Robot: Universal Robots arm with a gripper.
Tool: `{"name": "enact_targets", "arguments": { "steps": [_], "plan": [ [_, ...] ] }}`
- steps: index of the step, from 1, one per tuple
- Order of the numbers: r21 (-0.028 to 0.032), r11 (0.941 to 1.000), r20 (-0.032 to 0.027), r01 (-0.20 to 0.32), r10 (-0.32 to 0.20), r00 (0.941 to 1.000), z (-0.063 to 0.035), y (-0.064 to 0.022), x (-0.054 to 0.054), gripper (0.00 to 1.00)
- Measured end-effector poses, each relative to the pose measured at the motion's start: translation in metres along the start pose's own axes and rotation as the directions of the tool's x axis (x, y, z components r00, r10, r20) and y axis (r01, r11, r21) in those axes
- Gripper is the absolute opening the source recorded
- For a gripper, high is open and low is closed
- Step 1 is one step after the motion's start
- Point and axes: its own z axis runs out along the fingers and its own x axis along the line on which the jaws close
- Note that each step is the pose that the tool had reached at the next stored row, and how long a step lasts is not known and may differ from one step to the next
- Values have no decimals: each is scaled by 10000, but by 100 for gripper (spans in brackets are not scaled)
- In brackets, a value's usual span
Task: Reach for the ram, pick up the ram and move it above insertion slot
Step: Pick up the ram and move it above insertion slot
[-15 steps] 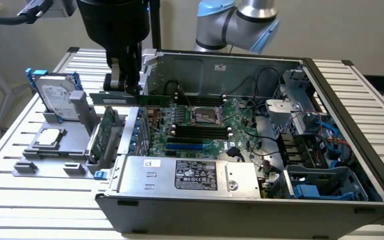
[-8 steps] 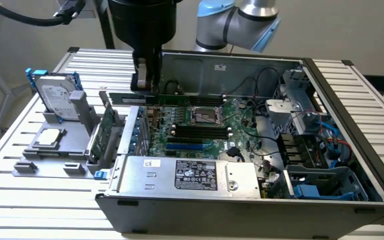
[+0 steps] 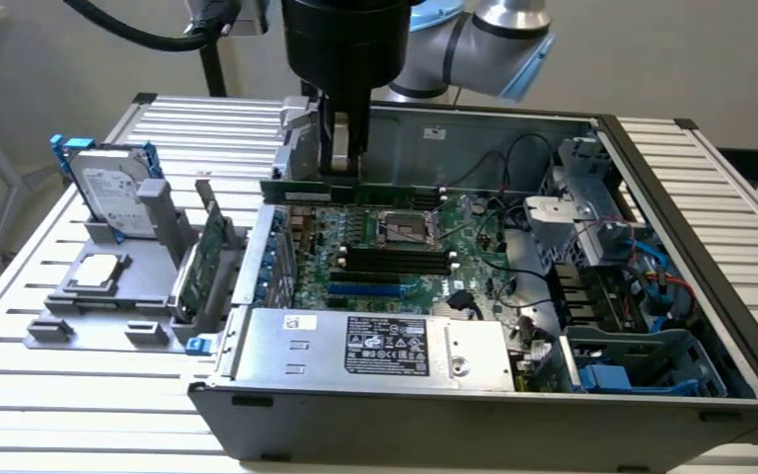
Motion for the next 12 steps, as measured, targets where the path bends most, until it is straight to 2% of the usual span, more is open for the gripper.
{"name": "enact_targets", "arguments": {
  "steps": [5, 12],
  "plan": [
    [0, 10000, 0, 0, 0, 10000, 21, -179, -100, 14],
    [1, 10000, -1, -1, 1, 10000, 82, -327, -348, 14]
  ]
}}
